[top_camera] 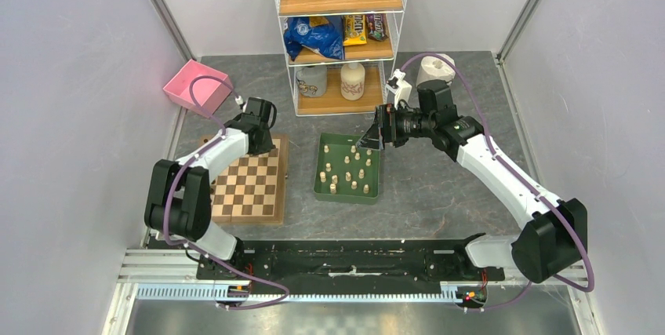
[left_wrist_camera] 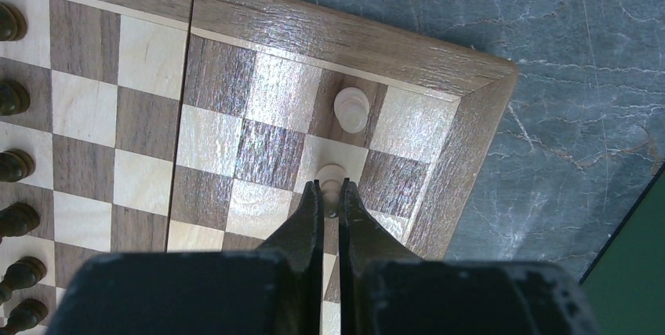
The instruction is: Set up the chess pieces on the board
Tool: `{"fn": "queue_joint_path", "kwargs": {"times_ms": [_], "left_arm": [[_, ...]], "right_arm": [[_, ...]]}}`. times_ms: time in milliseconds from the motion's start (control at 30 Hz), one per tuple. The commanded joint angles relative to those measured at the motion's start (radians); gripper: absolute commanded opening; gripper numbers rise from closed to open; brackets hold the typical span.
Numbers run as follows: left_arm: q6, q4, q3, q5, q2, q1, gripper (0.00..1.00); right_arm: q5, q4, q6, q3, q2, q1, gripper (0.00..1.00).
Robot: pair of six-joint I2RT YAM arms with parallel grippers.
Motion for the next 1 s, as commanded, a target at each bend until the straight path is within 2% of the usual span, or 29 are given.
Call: {"fn": "queue_joint_path", "kwargs": {"times_ms": [0,167,300,400,800,967], "left_arm": [[0.03,0.02,0.032,-0.012,0.016,0.007,0.02],[0.03,0.015,0.028,-0.014,0.017,0.007,0.07],[0.03,0.014,0.027,-0.015,0.022,0.007,0.2],[0.029,0.014,0.027,-0.019,0.022,0.007,0.22],[0.021,-0.019,0.032,-0.031,-0.059,0.007,0.47],[0.008,-0.025,0.018,-0.01,-0.191,0.003,0.67]], "right_arm": [[0.013,0.002,-0.006,0.047,-0.003,0.002,0.89],[0.013,0.001,-0.004,0.05,-0.004,0.002,0.89],[0.012,0.0,-0.003,0.052,-0.005,0.001,0.89],[0.009,0.001,-0.003,0.053,-0.004,0.002,0.89],[0.006,0.0,-0.005,0.06,0.001,0.002,0.89],[0.009,-0.002,-0.006,0.06,0.001,0.002,0.89]]}}
